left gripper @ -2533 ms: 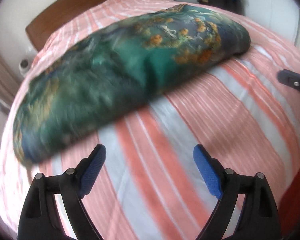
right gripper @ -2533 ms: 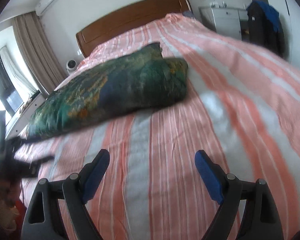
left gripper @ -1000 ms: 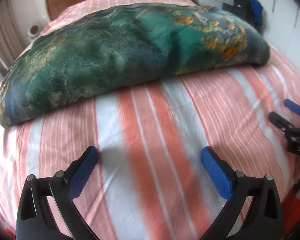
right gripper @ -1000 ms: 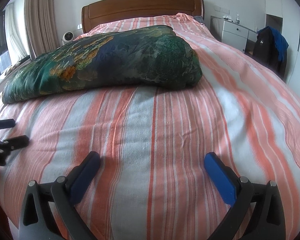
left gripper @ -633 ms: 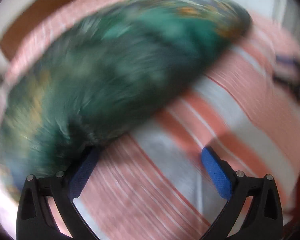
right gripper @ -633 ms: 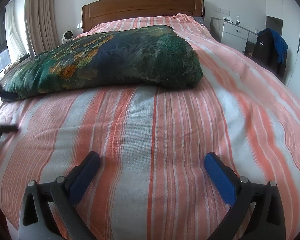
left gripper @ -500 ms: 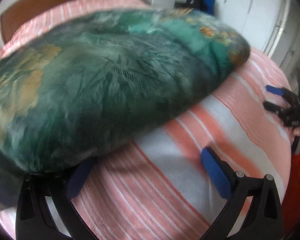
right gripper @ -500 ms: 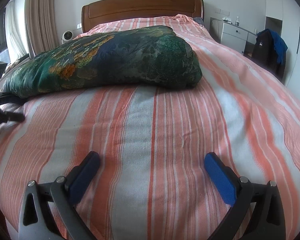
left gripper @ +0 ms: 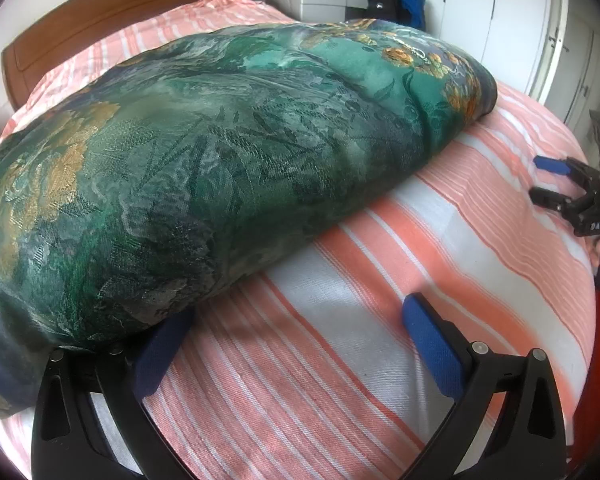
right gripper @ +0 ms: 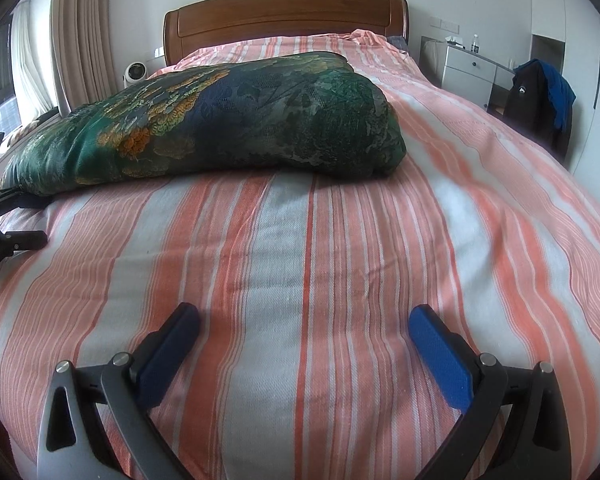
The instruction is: Fold large clothes
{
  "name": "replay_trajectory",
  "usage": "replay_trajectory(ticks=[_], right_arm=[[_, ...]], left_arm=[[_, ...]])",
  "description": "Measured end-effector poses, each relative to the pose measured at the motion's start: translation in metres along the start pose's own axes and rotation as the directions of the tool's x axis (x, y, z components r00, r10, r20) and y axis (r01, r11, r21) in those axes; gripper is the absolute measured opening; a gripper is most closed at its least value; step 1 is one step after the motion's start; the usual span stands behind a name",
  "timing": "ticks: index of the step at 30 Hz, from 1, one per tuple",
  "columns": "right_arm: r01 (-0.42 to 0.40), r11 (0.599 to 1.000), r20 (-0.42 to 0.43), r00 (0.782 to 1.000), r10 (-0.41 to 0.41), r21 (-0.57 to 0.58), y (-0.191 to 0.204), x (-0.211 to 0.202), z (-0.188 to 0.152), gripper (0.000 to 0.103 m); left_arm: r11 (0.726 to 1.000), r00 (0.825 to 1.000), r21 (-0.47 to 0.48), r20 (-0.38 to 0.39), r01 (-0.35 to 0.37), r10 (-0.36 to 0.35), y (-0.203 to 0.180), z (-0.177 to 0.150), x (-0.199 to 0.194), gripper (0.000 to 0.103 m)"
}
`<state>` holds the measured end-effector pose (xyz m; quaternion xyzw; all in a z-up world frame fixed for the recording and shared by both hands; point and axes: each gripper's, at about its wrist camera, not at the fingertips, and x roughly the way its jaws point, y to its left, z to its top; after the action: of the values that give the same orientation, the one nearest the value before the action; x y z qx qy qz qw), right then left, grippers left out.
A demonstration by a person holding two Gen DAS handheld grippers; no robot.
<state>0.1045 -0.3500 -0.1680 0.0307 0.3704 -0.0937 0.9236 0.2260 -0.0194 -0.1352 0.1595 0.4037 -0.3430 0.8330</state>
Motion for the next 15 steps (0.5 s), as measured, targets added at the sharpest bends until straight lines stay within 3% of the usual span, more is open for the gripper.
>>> replay_trajectory(ticks=[15], right_arm=[[0.000, 1.000, 0.000, 1.000, 0.000, -0.001, -0.0002, 0.0001, 0.0002, 0.103]], left_arm=[[1.000, 1.000, 0.001, 0.000, -0.001, 0.001, 0.0002, 0.0007, 0.0008, 0.103]])
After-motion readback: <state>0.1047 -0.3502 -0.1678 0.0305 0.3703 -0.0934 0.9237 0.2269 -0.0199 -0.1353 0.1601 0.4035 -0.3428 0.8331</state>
